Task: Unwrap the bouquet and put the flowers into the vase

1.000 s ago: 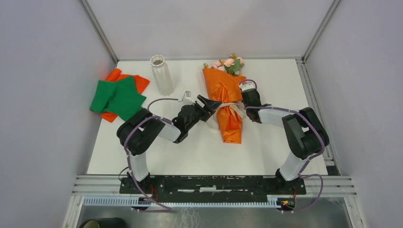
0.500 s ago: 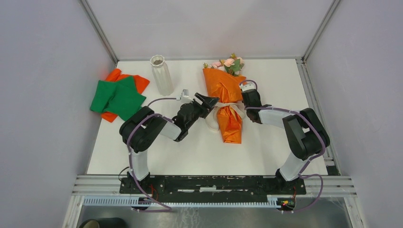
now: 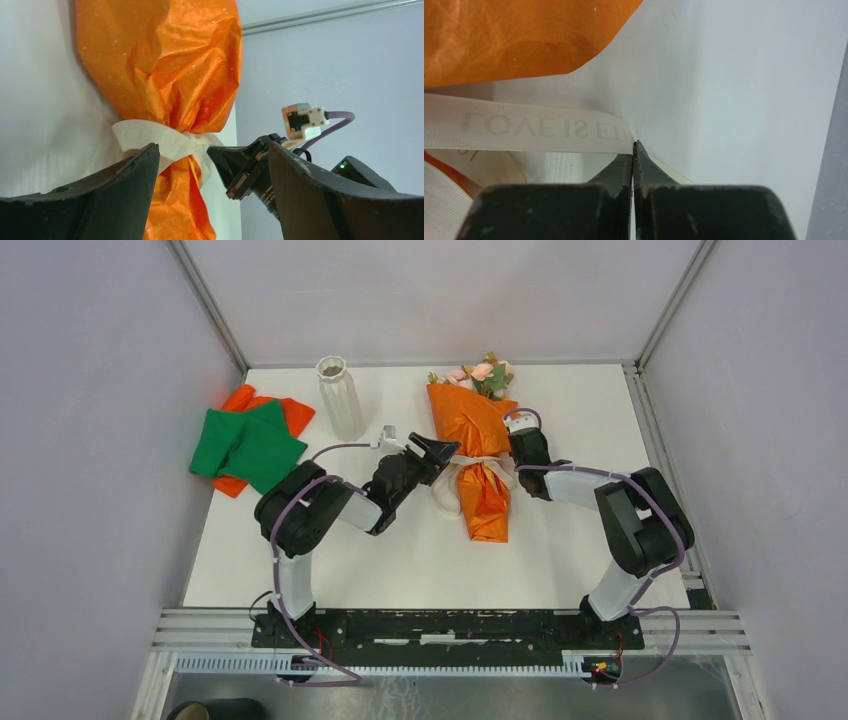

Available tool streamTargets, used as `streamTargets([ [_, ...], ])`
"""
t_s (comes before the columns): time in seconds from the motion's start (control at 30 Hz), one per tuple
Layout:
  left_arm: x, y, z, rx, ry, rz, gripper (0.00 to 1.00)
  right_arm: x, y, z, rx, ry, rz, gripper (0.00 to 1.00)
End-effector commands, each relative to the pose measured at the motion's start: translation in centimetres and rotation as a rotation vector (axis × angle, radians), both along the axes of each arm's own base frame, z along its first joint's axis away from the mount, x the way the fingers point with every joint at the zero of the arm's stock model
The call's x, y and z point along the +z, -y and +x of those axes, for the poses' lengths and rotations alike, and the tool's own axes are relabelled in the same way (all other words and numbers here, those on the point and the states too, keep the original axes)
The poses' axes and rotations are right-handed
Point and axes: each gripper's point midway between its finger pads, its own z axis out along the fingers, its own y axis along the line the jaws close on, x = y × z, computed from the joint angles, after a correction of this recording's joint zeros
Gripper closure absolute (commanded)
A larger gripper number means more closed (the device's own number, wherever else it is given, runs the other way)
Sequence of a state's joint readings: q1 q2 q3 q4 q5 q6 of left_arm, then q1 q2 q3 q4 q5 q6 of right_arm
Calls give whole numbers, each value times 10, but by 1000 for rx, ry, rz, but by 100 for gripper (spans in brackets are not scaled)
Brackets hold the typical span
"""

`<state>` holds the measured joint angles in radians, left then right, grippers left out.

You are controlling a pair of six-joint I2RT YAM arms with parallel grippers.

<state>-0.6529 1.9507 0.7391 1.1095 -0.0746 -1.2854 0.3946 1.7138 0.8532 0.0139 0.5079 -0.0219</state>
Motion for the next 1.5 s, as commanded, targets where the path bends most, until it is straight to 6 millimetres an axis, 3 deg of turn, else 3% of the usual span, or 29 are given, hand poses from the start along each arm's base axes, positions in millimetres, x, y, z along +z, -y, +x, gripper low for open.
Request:
streamTargets([
  [0.0, -1, -6, -9, -2, 0, -15, 14, 10, -1, 6, -21, 44, 23, 100],
  [0.23, -14, 0, -12, -32, -32, 2, 13, 10, -2, 7, -16, 41, 26, 100],
  [0.5, -22, 17, 4, -54, -37, -4, 11, 8, -1, 7, -16, 36, 20, 100],
  [0.83, -2, 32, 25, -50, -1, -25, 11, 0, -4, 7, -9, 17, 27, 100],
  [1.0, -2, 36, 31, -47, -2, -20, 15, 0, -4, 7, -11, 18, 26, 100],
  [1.07, -4, 37, 32, -52, -2, -21, 33, 0, -4, 7, -11, 19, 26, 100],
  [1.2, -12, 41, 30, -70, -8, -33, 87, -1, -4, 6, -10, 15, 26, 100],
  [1.23, -14, 40, 30, -68, -10, -41, 97, -1, -3, 6, -11, 15, 25, 100],
  [1.47, -3, 39, 22, -102, 27, -58, 98, 2, -3, 4, -9, 22, 31, 100],
])
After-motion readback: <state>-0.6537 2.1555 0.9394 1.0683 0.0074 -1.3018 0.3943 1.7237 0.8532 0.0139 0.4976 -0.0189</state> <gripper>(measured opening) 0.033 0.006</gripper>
